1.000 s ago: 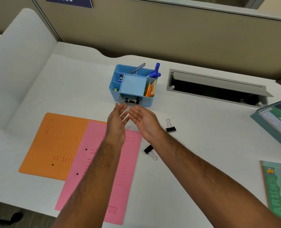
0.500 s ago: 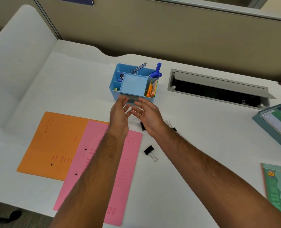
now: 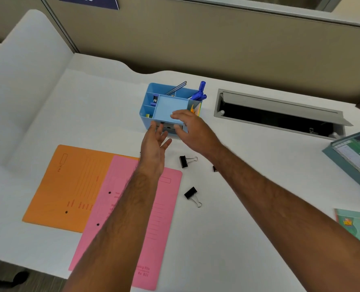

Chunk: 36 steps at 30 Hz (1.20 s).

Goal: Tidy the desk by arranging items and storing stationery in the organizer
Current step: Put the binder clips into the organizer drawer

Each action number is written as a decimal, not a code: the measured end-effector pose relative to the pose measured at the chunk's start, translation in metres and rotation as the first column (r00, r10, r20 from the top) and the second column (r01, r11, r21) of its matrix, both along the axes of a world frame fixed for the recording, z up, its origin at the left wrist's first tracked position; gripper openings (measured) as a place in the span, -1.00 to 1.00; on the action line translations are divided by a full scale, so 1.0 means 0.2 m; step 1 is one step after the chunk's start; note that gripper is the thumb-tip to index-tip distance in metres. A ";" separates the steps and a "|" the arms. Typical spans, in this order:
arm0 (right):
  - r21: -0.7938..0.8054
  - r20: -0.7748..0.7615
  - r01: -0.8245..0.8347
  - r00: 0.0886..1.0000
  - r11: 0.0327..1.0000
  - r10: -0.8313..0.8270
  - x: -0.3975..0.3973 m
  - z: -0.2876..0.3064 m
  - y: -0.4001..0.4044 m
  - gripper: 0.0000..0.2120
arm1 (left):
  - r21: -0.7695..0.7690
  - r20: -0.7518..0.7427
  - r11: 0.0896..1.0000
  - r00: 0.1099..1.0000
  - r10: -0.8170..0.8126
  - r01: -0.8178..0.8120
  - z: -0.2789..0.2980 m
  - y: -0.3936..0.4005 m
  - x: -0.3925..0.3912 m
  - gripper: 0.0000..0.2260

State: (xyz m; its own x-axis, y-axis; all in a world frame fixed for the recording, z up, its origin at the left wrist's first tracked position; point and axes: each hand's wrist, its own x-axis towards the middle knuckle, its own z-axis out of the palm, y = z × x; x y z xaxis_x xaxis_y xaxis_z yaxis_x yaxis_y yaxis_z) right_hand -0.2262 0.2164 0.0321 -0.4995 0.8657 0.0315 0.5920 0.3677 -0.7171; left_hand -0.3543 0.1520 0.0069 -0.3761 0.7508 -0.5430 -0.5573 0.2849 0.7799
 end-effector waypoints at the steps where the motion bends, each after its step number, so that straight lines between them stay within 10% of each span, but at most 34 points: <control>1: 0.036 0.078 -0.036 0.996 0.999 0.033 0.00 0.00 0.03 -0.62 | 0.002 0.008 1.000 1.000 0.000 0.000 0.00 0.00 0.00 -0.53; 9: 0.168 0.582 -0.354 0.789 0.920 0.198 -0.03 -0.07 0.14 -0.51 | 0.004 0.031 1.000 1.000 0.006 -0.006 -0.02 -0.01 0.00 -0.54; 21: 0.126 0.649 -0.355 0.736 0.926 0.194 -0.07 -0.08 0.17 -0.42 | -0.071 0.052 0.995 0.996 0.075 -0.071 -0.10 0.02 -0.01 -0.57; 36: 0.066 0.803 -0.468 0.549 0.881 0.231 -0.11 0.04 0.24 -0.36 | -0.099 0.434 0.981 0.880 0.195 -0.168 -0.20 0.11 0.02 -0.41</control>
State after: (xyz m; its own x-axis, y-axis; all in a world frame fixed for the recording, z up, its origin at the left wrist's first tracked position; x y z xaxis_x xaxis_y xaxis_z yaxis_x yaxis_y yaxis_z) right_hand -0.2485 0.2639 0.0400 -0.7007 0.6347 -0.3258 0.6499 0.7562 0.0754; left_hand -0.3497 0.1733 -0.0335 -0.2157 0.6553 -0.7240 -0.8852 0.1818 0.4282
